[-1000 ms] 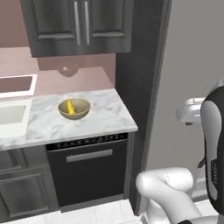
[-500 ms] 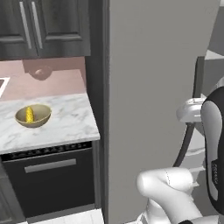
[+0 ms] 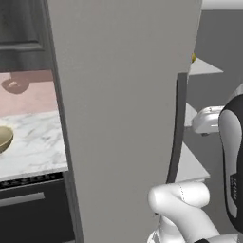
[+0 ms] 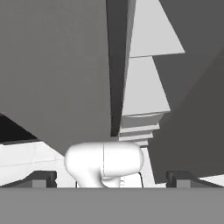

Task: Take the lemon, garlic, and corn from the freezer and place them in the bowl on the counter.

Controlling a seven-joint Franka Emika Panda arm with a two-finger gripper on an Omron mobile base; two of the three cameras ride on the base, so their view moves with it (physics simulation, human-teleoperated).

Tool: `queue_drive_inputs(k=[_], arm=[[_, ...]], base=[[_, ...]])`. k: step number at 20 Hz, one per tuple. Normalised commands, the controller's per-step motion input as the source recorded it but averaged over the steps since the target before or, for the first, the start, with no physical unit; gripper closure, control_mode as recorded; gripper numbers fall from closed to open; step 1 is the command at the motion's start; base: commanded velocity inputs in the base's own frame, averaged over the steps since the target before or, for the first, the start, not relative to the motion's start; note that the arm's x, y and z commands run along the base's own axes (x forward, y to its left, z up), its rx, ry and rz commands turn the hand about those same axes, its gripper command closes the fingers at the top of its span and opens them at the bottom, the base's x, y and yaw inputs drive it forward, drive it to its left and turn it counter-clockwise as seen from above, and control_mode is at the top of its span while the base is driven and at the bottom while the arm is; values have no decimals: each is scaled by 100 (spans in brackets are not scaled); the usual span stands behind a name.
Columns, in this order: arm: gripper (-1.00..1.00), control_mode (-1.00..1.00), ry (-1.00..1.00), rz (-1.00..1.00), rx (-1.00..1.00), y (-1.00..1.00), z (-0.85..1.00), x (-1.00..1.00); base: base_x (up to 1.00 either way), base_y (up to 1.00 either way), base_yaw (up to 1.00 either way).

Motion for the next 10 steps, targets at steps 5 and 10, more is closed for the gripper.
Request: queue_drive_inputs(k=[5,10], arm=[[-100,100,0,0,0,0,0,0],[-100,100,0,0,0,0,0,0]], base=[[34,-69,0],[32,-64,0]])
